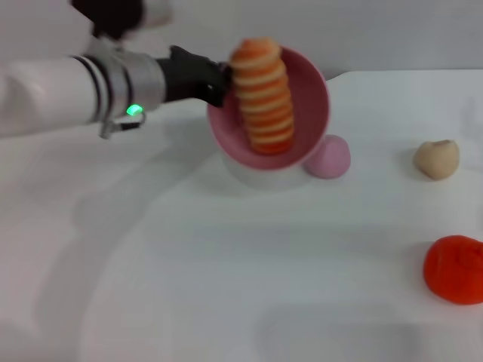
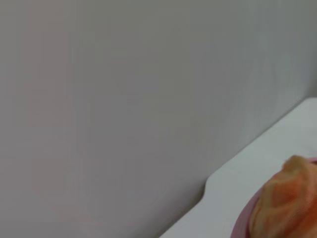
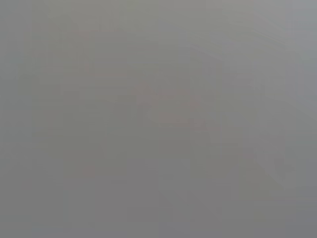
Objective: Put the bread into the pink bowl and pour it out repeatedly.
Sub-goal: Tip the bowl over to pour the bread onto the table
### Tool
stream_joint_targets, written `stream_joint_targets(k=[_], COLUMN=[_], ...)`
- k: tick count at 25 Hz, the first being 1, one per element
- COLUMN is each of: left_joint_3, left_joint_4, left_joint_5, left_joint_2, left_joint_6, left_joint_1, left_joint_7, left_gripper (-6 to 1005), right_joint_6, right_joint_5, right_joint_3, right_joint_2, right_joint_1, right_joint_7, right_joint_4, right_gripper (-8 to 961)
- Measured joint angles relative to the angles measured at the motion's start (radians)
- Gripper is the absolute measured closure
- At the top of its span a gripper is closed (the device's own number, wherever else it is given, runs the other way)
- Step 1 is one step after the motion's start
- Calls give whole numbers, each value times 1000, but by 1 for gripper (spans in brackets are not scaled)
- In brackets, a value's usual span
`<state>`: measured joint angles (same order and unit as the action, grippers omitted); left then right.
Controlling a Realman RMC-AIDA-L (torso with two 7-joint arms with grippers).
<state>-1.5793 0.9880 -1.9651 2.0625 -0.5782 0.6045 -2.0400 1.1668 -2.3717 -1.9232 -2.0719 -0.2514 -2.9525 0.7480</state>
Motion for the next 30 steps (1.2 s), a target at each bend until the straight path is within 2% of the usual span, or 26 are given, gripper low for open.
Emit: stream_joint_targets(k=[3, 9, 18, 30], left_joint_3=[-105, -233, -512, -670], left_joint_4=[-6, 16, 31, 49], left_joint_5=[-1, 0, -11, -12], left_joint_2=[1, 5, 4, 5], left_joint_6=[104, 293, 719, 887], left_joint_1=[-2, -40, -128, -167], left_joint_7=[-7, -9, 96, 226], left_gripper=[954, 954, 954, 954], right_joint_6=[1, 2, 2, 2], right_joint_5=[4, 29, 68, 69], right_joint_3=[34, 45, 41, 14], right_joint_2=[0, -1, -3, -5], right_joint_1=[-3, -14, -20, -19], right_joint_7=[-1, -2, -3, -3], right_joint_4=[-35, -81, -115, -111], right_gripper=[388, 388, 388, 387])
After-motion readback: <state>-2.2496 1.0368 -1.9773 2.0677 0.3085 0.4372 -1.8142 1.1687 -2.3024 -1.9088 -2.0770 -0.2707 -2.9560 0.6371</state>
